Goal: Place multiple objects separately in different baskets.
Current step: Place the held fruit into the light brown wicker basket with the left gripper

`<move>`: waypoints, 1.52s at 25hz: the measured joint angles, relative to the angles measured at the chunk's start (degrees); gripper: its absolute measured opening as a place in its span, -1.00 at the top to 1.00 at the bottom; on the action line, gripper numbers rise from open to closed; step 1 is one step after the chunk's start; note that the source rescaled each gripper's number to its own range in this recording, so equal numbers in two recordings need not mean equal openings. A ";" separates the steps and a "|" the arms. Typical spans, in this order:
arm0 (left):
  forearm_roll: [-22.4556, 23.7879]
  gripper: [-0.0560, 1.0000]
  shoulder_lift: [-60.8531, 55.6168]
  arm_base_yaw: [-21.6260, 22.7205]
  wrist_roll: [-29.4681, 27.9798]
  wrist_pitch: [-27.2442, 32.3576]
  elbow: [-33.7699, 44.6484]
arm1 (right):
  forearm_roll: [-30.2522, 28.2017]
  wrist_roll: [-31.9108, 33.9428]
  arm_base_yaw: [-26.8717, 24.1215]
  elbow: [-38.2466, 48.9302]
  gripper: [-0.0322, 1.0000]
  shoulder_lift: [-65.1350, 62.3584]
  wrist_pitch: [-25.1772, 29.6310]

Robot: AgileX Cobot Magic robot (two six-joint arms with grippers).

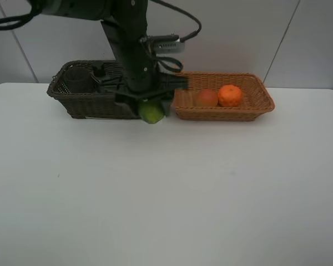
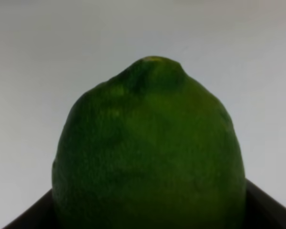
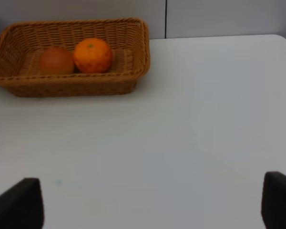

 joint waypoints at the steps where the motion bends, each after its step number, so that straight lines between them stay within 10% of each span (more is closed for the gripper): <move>1: 0.71 -0.58 1.39 0.00 0.57 0.06 -2.98 | 0.00 0.00 0.00 0.00 -1.00 0.00 0.00; 8: 8.42 -0.58 9.77 0.00 2.45 -3.12 -17.91 | 0.00 0.00 0.00 0.00 -1.00 0.00 0.00; 21: 10.94 -0.58 21.22 -0.17 3.76 -29.76 -20.18 | 0.00 0.00 0.00 0.00 -1.00 0.00 0.00; 34: 10.91 -0.58 23.91 -0.17 8.45 -28.95 -20.18 | 0.00 0.06 0.00 0.00 -1.00 0.00 0.00; 38: 10.85 -0.95 23.91 -0.17 8.46 -27.93 -20.18 | 0.00 0.06 0.00 0.00 -1.00 0.00 0.00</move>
